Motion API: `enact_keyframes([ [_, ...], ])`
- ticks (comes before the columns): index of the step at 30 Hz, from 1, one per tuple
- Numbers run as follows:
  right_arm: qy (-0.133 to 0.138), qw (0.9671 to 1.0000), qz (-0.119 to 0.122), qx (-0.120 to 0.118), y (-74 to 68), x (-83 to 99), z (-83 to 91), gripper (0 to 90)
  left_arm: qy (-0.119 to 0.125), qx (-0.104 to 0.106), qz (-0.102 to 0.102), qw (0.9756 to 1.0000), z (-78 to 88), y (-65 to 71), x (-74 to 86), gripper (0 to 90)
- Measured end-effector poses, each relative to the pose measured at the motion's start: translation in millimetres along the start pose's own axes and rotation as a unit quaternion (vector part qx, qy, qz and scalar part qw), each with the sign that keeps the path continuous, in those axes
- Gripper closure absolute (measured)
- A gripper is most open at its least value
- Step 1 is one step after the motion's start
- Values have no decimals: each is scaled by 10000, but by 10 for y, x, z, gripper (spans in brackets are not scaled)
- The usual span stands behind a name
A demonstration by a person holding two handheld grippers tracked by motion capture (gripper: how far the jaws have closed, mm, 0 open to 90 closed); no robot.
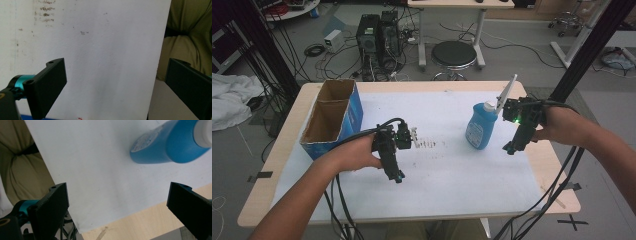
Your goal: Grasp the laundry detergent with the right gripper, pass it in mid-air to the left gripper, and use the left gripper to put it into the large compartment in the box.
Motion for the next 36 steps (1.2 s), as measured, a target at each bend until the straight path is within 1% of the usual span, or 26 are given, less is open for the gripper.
enact_keyframes([
  [3, -35, 9998, -179, 84, 48, 27, -21, 30, -13, 13, 9, 10000, -10, -5, 8, 39],
  [7, -77, 9994, -306, 113, 86, 39, -58, 30, -25, 14, 3, 10000, -16, -26, 12, 39],
  [10, -67, 9989, -430, 192, 120, 31, -68, 30, -22, 22, 4, 10000, -25, -38, 13, 39],
  [14, -23, 9968, -763, 217, 167, 35, -92, 30, -25, 22, 9, 10000, -35, -57, 15, 39],
  [16, 9, 9947, -1002, 211, 194, 44, -122, 30, -20, 23, 21, 10000, -42, -68, 13, 39],
  [17, 18, 9940, -1071, 211, 215, 50, -138, 30, -17, 28, 15, 10000, -48, -73, 12, 39],
  [18, 35, 9925, -1205, 215, 226, 53, -154, 30, -21, 26, -10, 10000, -54, -80, 11, 39],
  [20, 108, 9904, -1359, 234, 266, 57, -184, 30, -37, 42, -4, 10000, -67, -82, 11, 39],
  [23, 271, 9860, -1630, 225, 301, 50, -219, 30, -41, 51, 3, 10000, -83, -89, 14, 39],
  [25, 379, 9825, -1817, 174, 316, 49, -236, 30, -48, 50, -3, 10000, -91, -97, 17, 39],
  [26, 441, 9812, -1871, 148, 323, 47, -249, 30, -45, 48, 1, 10000, -98, -102, 19, 39],
  [27, 499, 9787, -1986, 161, 336, 49, -272, 30, -51, 54, 14, 10000, -100, -102, 22, 39],
  [30, 534, 9769, -2062, 170, 352, 58, -319, 30, -36, 61, 18, 10000, -109, -108, 23, 39],
  [32, 605, 9747, -2146, 173, 365, 59, -361, 30, -27, 57, 13, 10000, -114, -114, 27, 39],
  [33, 653, 9724, -2232, 168, 366, 57, -376, 30, -24, 56, 17, 10000, -116, -117, 30, 39],
  [35, 770, 9700, -2300, 189, 386, 55, -404, 30, -20, 68, 29, 10000, -124, -121, 39, 39],
  [36, 872, 9669, -2389, 186, 390, 50, -424, 30, -21, 76, 24, 10000, -128, -122, 44, 39],
])
Point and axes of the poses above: each handheld gripper's, and its own axes: z roughly backward along the jaws, x roughly out of its underside, y roughly to its right, the point moved 8 cm from there along -z, roughly forward along the jaws, and after that the axes turned 7 degrees about -z, right-handed, at the moved point
